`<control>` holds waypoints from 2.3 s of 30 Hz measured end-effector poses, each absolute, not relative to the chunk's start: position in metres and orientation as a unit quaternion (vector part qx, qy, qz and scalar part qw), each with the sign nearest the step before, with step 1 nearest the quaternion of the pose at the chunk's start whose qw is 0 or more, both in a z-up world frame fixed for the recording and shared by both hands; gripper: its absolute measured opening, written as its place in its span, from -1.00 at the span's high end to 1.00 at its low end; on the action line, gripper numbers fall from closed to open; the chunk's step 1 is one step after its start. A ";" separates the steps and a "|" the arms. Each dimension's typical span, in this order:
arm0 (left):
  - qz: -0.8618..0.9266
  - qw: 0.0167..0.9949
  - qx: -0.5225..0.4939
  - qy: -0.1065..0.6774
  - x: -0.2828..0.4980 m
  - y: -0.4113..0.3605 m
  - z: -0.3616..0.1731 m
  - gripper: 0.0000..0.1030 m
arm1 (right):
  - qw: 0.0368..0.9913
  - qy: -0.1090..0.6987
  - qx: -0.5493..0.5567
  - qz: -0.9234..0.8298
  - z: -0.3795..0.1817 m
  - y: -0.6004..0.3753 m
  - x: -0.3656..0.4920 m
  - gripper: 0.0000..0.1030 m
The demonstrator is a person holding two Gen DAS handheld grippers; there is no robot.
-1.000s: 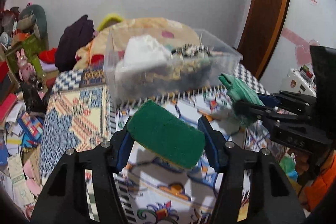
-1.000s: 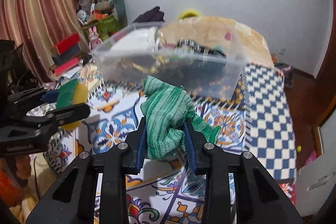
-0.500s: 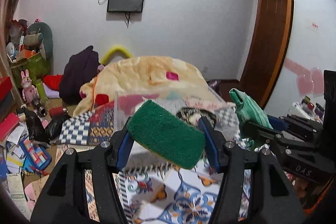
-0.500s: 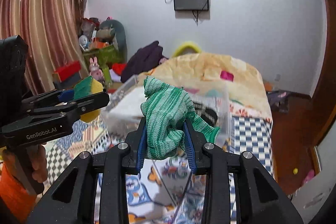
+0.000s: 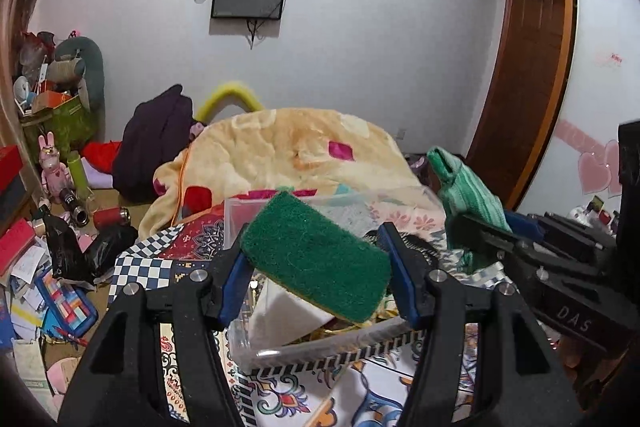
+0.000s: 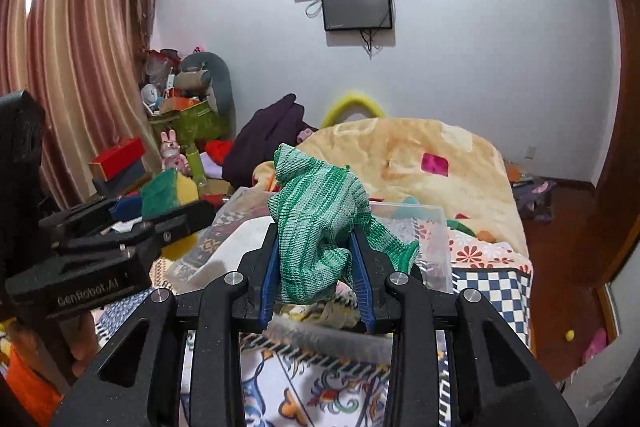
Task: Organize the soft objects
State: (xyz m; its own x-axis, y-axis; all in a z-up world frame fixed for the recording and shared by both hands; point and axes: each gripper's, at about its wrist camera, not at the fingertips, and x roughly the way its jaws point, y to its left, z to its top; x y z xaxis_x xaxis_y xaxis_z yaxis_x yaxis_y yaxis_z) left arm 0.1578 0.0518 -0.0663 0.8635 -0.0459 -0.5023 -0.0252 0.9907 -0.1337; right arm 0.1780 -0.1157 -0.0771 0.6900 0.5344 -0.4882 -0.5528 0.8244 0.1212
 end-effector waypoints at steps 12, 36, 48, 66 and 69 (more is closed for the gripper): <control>-0.008 0.944 -0.070 0.323 0.200 0.052 -0.113 -0.16 | 0.907 0.314 -0.043 0.278 -0.112 -0.096 0.197 0.37; -0.015 0.964 -0.072 0.255 0.145 0.059 -0.060 -0.48 | 0.926 0.248 -0.029 0.283 -0.061 -0.132 0.161 -0.26; -0.021 0.988 -0.045 0.148 0.073 0.035 0.003 -0.64 | 0.944 0.154 0.000 0.293 -0.009 -0.171 0.112 -0.27; -0.023 0.993 -0.038 0.109 0.041 0.024 0.018 -0.99 | 0.947 0.130 0.020 0.293 -0.014 -0.179 0.096 -0.97; -0.018 0.993 -0.033 0.110 0.041 0.023 0.016 -0.99 | 0.947 0.129 0.017 0.294 -0.013 -0.180 0.094 -0.98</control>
